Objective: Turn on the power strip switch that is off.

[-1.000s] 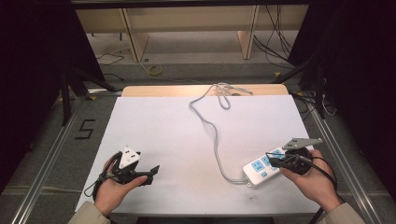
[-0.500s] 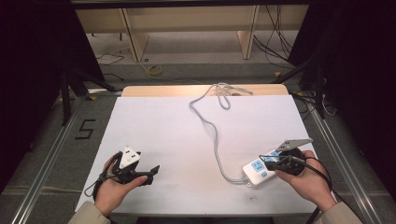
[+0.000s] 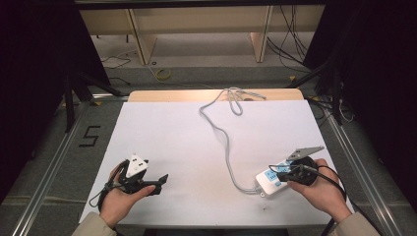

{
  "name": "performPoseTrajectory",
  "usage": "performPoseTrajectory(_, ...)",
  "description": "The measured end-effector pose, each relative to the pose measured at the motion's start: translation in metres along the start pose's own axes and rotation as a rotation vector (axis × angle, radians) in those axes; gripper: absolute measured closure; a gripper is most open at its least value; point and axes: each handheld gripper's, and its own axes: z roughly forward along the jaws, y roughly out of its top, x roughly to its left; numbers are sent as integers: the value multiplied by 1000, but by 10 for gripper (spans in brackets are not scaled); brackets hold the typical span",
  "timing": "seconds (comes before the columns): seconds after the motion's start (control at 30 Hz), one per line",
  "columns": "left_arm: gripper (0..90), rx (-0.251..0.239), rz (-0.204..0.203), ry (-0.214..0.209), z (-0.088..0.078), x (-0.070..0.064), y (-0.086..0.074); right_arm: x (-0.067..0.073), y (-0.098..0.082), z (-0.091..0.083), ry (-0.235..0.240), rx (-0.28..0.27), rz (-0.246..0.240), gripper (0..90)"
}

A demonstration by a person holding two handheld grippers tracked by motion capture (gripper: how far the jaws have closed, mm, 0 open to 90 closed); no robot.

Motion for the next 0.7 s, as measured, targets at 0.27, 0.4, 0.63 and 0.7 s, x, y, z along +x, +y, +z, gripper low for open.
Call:
performPoseTrajectory(0.27, 152, 1, 2, 0, 0, 0, 0, 1, 1, 2, 1, 24, -4, 900)
performPoseTrajectory(0.4, 152, 2, 4, 0, 0, 0, 0, 2, 1, 4, 5, 39, -6, 900)
performPoseTrajectory(0.63, 152, 0, 4, 0, 0, 0, 0, 3, 2, 6, 8, 59, -10, 900)
performPoseTrajectory(0.7, 152, 0, 4, 0, 0, 0, 0, 3, 2, 8, 9, 64, -13, 900)
